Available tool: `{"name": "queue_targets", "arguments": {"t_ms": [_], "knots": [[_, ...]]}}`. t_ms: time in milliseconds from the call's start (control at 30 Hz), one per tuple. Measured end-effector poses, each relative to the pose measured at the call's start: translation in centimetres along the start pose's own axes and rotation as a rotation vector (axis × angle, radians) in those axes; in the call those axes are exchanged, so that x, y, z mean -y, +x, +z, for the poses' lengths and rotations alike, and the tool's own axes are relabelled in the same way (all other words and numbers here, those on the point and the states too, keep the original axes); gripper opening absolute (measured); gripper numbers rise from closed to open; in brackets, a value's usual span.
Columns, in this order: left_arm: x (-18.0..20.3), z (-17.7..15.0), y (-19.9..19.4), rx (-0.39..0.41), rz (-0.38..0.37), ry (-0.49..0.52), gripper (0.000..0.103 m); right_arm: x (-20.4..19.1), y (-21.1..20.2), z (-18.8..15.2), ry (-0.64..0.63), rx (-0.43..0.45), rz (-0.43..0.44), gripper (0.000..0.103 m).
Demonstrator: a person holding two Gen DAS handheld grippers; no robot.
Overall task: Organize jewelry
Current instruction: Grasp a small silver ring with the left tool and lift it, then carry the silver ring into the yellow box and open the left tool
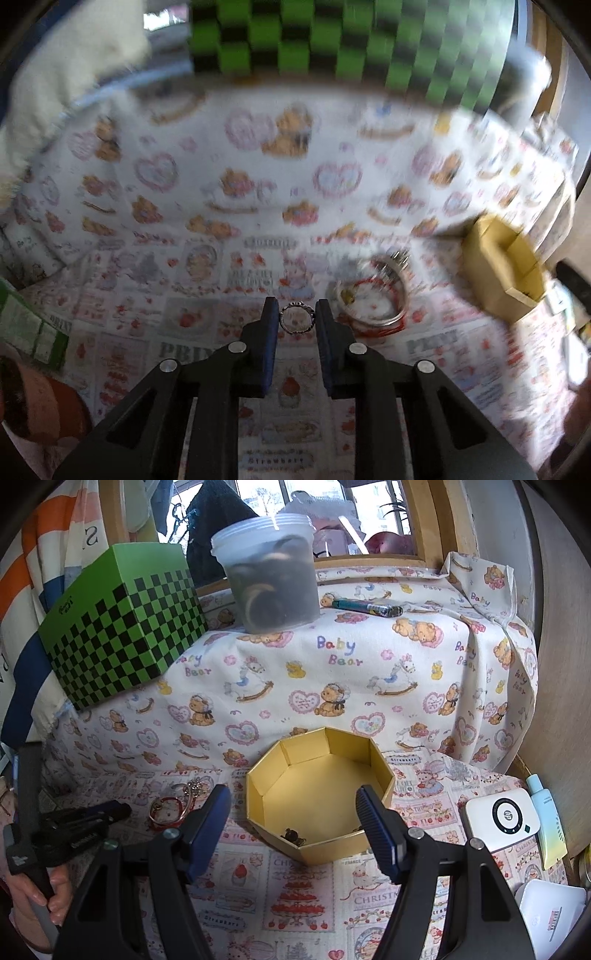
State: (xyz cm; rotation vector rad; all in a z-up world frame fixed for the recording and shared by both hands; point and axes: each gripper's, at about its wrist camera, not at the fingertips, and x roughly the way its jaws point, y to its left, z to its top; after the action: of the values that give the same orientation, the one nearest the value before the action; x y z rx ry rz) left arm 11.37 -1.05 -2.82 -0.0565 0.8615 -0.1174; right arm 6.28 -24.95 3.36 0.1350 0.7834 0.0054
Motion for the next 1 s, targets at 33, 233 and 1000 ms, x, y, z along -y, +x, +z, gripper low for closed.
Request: {"name": "queue_targets", "arguments": {"t_ms": [33, 233, 1000], "knots": [[-0.2, 0.1, -1.0, 0.029, -0.017, -0.013, 0.019, -0.1, -0.2, 0.0, -0.003, 0.006, 0.005, 0.068], [-0.9, 0.7, -6.3, 0.198, -0.084, -0.062, 0.019, -1.6, -1.6, 0.1, -0.023, 0.027, 0.082, 0.068], [-4.7, 0.7, -1.0, 0.155, 0.001, -0.174, 0.019, -11.2, 12.7, 1.2, -0.059, -0.26, 0.065, 0.023]]}}
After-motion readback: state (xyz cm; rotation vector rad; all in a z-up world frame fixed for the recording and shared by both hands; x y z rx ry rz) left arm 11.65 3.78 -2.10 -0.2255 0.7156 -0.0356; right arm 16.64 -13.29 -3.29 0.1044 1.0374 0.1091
